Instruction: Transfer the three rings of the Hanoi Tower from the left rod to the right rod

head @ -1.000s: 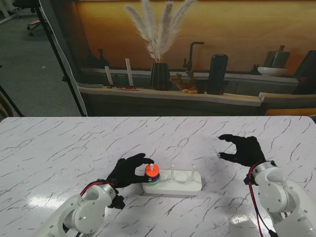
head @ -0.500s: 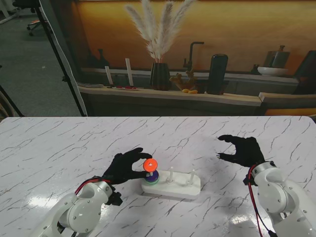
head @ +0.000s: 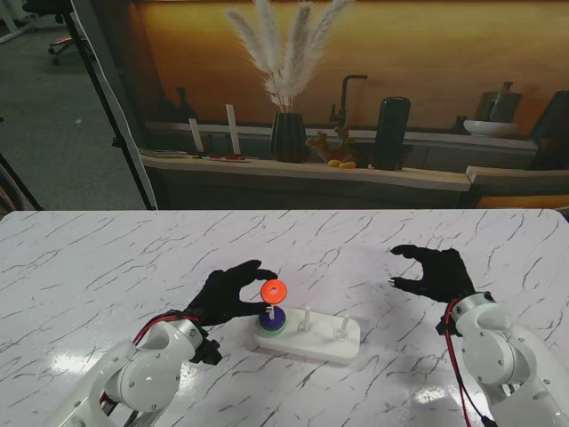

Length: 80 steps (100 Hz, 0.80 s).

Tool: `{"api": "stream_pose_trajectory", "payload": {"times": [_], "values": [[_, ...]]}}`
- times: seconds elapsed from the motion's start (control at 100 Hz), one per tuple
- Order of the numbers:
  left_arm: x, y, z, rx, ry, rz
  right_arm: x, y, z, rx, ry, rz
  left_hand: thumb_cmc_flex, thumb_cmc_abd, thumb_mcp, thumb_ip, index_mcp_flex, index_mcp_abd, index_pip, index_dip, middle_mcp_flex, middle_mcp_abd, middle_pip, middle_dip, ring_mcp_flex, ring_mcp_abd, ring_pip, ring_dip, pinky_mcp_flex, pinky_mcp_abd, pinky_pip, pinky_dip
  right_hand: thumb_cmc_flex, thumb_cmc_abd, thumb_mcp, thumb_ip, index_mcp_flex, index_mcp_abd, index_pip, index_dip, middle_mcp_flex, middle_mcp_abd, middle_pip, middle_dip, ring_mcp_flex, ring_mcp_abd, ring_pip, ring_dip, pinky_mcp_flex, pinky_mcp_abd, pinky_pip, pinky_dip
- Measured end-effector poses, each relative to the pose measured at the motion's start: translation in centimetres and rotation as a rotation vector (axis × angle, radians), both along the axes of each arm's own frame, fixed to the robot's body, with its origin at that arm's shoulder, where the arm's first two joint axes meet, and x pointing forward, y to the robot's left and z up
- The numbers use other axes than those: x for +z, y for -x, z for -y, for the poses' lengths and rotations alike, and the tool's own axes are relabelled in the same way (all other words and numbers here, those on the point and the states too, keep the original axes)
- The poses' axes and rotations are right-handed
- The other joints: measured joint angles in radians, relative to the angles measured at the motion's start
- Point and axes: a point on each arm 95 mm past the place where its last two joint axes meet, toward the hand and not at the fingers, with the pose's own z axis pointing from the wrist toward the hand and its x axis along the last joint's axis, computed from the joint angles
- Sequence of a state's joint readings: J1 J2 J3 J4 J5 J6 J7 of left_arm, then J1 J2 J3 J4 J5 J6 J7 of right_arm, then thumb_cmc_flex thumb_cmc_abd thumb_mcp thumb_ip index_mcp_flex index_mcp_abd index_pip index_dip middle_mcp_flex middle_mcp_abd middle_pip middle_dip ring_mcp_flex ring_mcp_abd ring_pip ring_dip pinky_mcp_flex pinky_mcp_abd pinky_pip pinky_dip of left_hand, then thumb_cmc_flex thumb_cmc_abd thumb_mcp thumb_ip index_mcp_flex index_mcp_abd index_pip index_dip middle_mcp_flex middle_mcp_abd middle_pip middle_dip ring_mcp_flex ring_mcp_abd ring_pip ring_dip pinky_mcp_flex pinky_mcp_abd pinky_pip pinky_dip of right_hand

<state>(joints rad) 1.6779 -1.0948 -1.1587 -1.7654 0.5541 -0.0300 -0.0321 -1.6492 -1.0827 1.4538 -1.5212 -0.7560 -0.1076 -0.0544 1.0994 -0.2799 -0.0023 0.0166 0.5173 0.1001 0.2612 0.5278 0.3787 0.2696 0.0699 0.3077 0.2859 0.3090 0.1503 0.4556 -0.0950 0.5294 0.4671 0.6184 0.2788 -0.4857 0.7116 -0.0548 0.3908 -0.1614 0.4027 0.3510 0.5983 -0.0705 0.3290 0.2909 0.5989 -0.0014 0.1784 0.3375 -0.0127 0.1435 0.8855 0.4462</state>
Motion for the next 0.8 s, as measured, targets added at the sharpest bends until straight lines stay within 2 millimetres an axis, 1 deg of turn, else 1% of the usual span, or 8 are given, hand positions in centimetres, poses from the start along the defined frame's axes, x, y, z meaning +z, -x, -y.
{"api": "stream_pose_trajectory", "payload": {"times": [0.28, 0.5, 0.8], "values": [[1.4, -0.3, 1.0, -0.046, -0.003, 0.014, -0.1, 0.0, 0.1, -0.006, -0.002, -0.004, 0.000, 0.000, 0.000, 0.000, 0.000, 0.000, 0.000, 0.000, 0.000, 0.000, 0.000, 0.000, 0.000, 0.000, 0.000, 0.000, 0.000, 0.000, 0.000, 0.000, 0.001, 0.009, 0.000, 0.000, 0.000, 0.000, 0.000, 0.000, 0.000, 0.000, 0.000, 0.000, 0.000, 0.000, 0.000, 0.000, 0.000, 0.000, 0.000, 0.000], [2.4, -0.2, 2.1, -0.089, 0.001, 0.019, 0.0, 0.0, 0.5, -0.026, -0.003, -0.004, 0.000, 0.000, 0.000, 0.000, 0.000, 0.000, 0.000, 0.000, 0.000, 0.000, 0.000, 0.000, 0.000, 0.000, 0.000, 0.000, 0.000, 0.000, 0.000, 0.000, 0.001, 0.009, -0.010, 0.000, 0.000, 0.000, 0.001, 0.000, 0.000, 0.000, 0.000, 0.000, 0.000, 0.000, 0.000, 0.000, 0.000, 0.000, 0.001, 0.000], [2.6, -0.1, 4.6, -0.165, 0.024, -0.002, 0.2, -0.2, 1.2, -0.046, 0.011, 0.002, 0.000, 0.000, 0.000, 0.000, 0.000, 0.000, 0.000, 0.000, 0.000, 0.000, 0.000, 0.000, 0.000, 0.000, 0.000, 0.000, 0.000, 0.000, 0.000, 0.000, 0.001, 0.009, -0.010, 0.000, 0.000, 0.000, 0.012, 0.000, 0.000, 0.000, 0.002, 0.000, 0.000, 0.000, 0.000, 0.000, 0.000, 0.000, 0.001, 0.000]]}}
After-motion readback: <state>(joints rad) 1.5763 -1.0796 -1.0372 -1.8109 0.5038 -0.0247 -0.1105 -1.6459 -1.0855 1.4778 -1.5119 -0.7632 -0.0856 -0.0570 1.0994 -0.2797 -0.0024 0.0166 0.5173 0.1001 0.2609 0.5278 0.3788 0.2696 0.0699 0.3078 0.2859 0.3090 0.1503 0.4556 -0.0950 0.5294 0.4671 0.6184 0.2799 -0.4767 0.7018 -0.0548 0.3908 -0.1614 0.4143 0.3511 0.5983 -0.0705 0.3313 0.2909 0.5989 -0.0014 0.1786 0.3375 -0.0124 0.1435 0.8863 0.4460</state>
